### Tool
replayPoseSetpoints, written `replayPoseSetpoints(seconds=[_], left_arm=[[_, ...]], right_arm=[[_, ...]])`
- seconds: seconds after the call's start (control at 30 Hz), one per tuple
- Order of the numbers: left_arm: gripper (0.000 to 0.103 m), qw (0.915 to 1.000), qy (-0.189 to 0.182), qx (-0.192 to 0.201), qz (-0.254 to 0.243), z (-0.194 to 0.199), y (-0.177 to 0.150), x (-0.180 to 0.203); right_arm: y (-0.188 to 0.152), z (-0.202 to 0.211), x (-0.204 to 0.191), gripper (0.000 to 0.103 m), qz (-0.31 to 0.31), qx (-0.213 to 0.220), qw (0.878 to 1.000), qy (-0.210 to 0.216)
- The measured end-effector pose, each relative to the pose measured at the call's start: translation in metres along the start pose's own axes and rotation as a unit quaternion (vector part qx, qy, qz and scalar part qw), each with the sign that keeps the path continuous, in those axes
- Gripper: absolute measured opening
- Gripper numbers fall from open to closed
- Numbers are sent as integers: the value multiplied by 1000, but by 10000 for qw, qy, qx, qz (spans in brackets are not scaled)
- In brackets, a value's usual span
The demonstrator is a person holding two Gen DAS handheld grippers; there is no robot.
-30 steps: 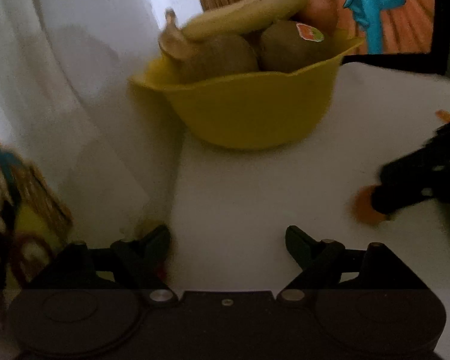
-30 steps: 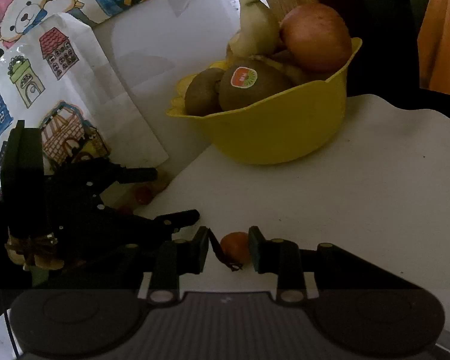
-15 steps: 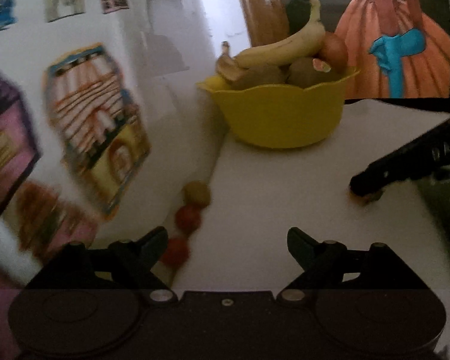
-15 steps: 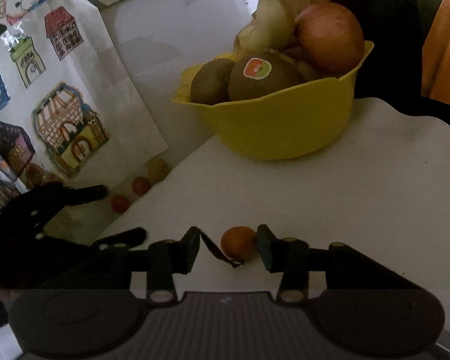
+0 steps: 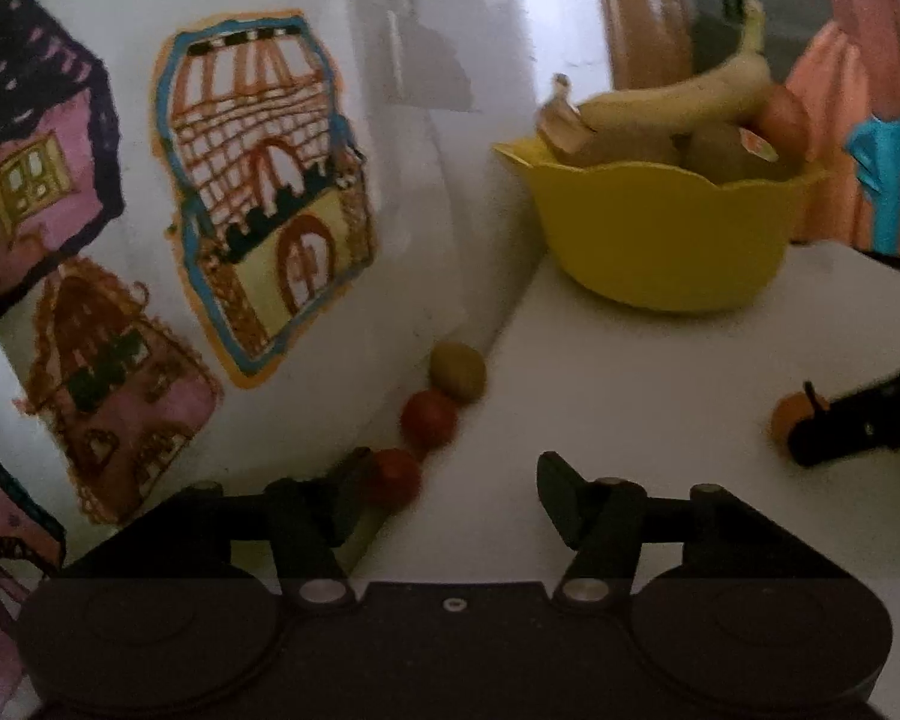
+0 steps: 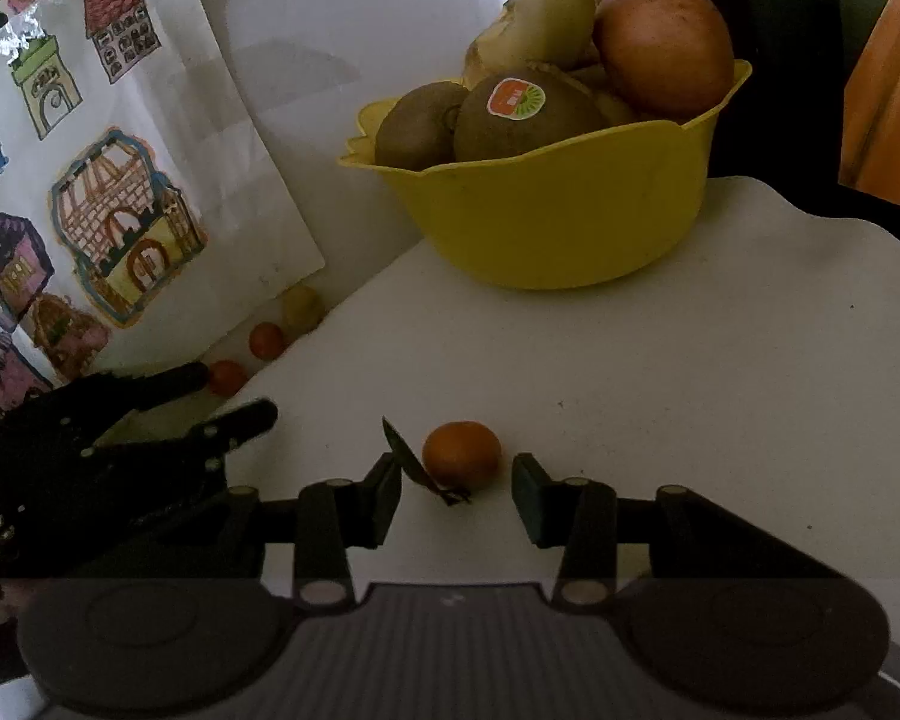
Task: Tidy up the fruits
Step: 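Close the left tool on a small red fruit while the right tool holds the orange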
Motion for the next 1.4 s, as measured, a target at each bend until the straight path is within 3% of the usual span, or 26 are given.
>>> replayPoseSetpoints(seconds=[0.07, 0.13, 0.37, 0.6, 1.0, 1.27, 1.4], left_arm=[[48, 9996, 278, -1, 35, -3, 0, -1], [43, 9991, 418, 7, 88, -4, 0, -2], [20, 9984, 533, 43, 156, -2, -2, -11], [21, 9995, 284, 98, 127, 7, -8, -19], [21, 9986, 518, -40, 45, 0, -4, -10], [19, 9993, 215, -94, 289, 14, -10, -21], [16, 9988, -112, -222, 423, 28, -18, -21]], right_arm=[[0, 1, 1, 46, -11, 11, 10000, 9], [-1, 2, 3, 44, -26, 18, 10000, 8], [0, 1, -1, 37, 18, -22, 10000, -43], [2, -1, -12, 32, 164, -81, 9996, -211], [5, -8, -37, 32, 233, -105, 9996, 73], [3, -8, -35, 32, 148, -128, 9997, 121], [3, -5, -44, 32, 144, -122, 9996, 194]])
Point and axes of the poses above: each gripper's, at about its wrist camera, not at the fingertips, and z roughly against the way its jaws point, x to its right, y to its top, the point moved 4 cm from there along -z, roughly the way its jaws point, and after that the axes turned 10 degrees about x, right-handed, at the moved point
